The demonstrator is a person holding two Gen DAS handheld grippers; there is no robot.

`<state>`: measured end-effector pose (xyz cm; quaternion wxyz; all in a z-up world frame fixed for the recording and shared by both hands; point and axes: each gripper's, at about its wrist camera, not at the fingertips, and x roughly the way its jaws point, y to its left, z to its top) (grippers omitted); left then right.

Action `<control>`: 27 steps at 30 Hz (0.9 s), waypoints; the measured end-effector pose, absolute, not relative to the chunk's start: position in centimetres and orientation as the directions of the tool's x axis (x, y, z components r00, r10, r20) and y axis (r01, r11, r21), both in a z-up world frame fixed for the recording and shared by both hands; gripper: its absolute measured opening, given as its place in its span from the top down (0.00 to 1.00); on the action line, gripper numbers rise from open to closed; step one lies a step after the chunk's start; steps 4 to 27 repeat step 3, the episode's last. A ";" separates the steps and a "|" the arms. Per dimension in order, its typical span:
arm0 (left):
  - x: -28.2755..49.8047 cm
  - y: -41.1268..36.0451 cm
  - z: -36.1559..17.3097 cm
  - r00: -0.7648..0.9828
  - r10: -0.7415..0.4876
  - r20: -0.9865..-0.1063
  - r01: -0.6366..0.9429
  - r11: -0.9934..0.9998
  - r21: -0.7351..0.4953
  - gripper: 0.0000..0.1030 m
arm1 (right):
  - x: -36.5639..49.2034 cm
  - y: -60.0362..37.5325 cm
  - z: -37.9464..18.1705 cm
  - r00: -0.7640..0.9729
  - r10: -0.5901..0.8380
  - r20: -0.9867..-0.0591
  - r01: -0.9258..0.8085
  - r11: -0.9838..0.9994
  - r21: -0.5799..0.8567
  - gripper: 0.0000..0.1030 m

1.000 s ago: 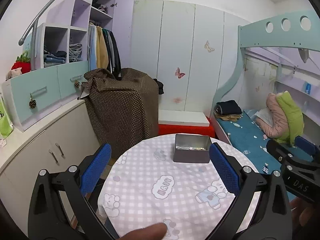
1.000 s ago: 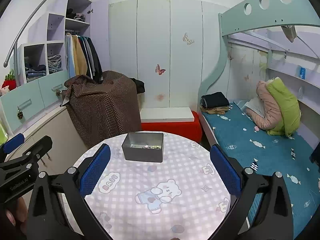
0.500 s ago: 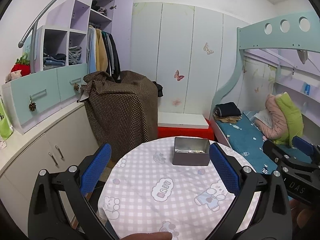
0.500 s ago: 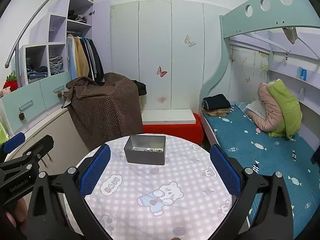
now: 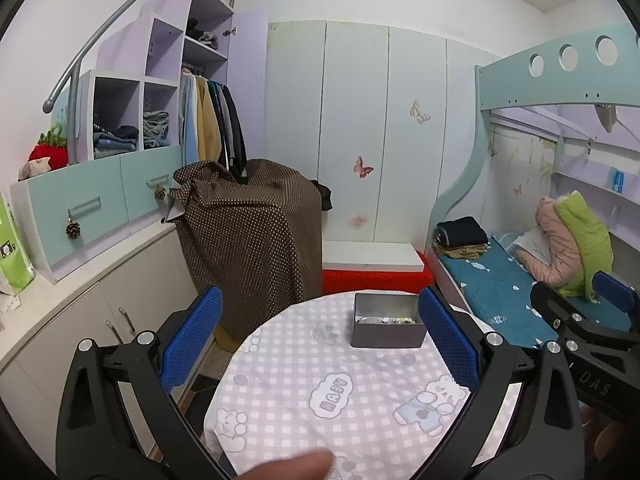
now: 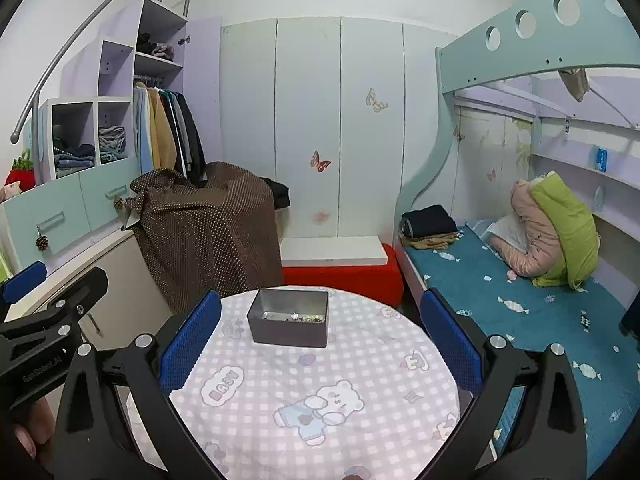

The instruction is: Organize jewelry

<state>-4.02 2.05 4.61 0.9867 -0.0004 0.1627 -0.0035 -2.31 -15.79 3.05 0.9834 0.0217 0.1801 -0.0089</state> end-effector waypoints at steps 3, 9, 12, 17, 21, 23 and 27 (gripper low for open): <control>-4.1 2.0 5.0 0.951 -0.004 -0.311 0.005 1.000 0.003 0.05 | -2.4 -15.7 3.2 0.938 -0.012 -0.348 0.028 0.999 0.041 0.07; -4.1 2.0 5.0 0.951 -0.004 -0.311 0.005 1.000 0.003 0.05 | -2.4 -15.7 3.2 0.938 -0.012 -0.348 0.028 0.999 0.041 0.07; -4.1 2.0 5.0 0.951 -0.004 -0.311 0.005 1.000 0.003 0.05 | -2.4 -15.7 3.2 0.938 -0.012 -0.348 0.028 0.999 0.041 0.07; -4.1 2.0 5.0 0.951 -0.004 -0.311 0.005 1.000 0.003 0.05 | -2.4 -15.7 3.2 0.938 -0.012 -0.348 0.028 0.999 0.041 0.07; -4.1 2.0 5.0 0.951 -0.004 -0.311 0.005 1.000 0.003 0.05 | -2.4 -15.7 3.2 0.938 -0.012 -0.348 0.028 0.999 0.041 0.07; -4.1 2.0 5.0 0.951 -0.004 -0.311 0.005 1.000 0.003 0.05 | -2.4 -15.7 3.2 0.938 -0.012 -0.348 0.028 0.999 0.041 0.07; -4.1 2.0 5.0 0.951 -0.004 -0.311 0.005 1.000 0.003 0.05 | -2.4 -15.7 3.2 0.938 -0.012 -0.348 0.028 0.999 0.041 0.07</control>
